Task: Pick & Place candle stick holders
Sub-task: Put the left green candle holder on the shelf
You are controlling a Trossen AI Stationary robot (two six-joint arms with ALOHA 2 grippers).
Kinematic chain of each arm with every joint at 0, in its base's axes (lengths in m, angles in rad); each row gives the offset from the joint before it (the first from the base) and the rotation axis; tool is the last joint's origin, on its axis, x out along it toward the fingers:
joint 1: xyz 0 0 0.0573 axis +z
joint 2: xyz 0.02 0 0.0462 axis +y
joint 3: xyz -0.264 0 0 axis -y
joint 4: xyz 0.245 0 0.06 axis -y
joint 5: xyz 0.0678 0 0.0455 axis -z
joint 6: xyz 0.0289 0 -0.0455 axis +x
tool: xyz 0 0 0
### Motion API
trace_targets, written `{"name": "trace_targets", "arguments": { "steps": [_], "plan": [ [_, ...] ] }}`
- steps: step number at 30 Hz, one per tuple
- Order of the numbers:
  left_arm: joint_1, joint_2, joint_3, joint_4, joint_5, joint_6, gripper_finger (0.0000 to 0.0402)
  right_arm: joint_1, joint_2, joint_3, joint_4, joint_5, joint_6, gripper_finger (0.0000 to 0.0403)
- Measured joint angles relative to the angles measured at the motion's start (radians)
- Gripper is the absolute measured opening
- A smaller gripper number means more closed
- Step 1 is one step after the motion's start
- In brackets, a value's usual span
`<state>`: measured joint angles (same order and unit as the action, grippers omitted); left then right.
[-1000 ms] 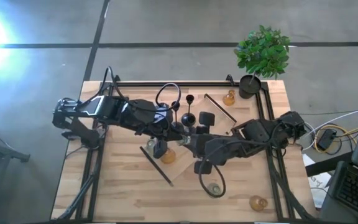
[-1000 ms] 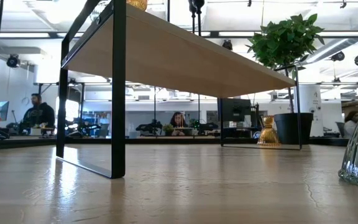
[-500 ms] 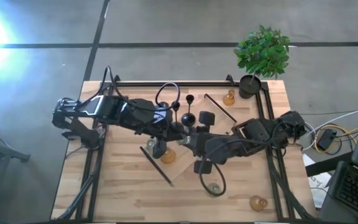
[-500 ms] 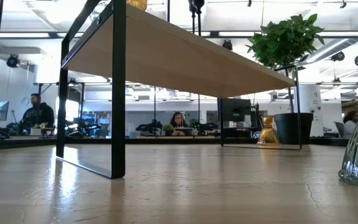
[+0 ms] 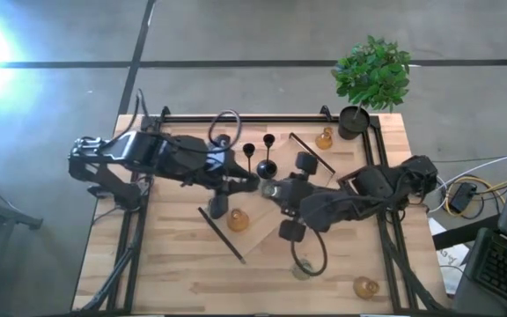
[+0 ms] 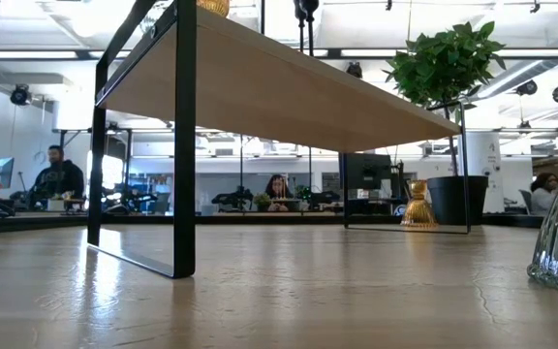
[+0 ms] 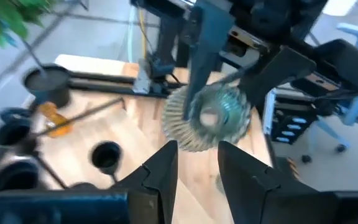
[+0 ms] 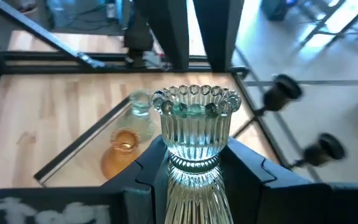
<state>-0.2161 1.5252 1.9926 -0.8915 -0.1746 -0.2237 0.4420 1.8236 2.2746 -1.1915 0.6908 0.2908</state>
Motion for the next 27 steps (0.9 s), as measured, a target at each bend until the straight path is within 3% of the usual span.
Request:
{"name": "trace_targets", "arguments": {
  "steps": [7, 15, 21, 27],
  "plan": [
    [-0.011, -0.058, -0.002, -0.010, -0.094, 0.045, 0.0119, 0.076, -0.010, -0.018, -0.023, 0.166, 0.078, 0.0107],
    [-0.013, -0.102, -0.002, -0.010, -0.133, 0.093, 0.0119, 0.127, -0.042, -0.202, -0.022, 0.251, 0.316, 0.0106],
    [-0.013, -0.123, -0.002, -0.009, -0.136, 0.125, 0.0119, 0.161, -0.147, -0.402, 0.116, 0.264, 0.372, 0.0106],
    [-0.013, -0.144, -0.002, -0.010, -0.168, 0.153, 0.0119, 0.182, -0.274, -0.672, 0.384, 0.274, 0.340, 0.0106]
  ]
}}
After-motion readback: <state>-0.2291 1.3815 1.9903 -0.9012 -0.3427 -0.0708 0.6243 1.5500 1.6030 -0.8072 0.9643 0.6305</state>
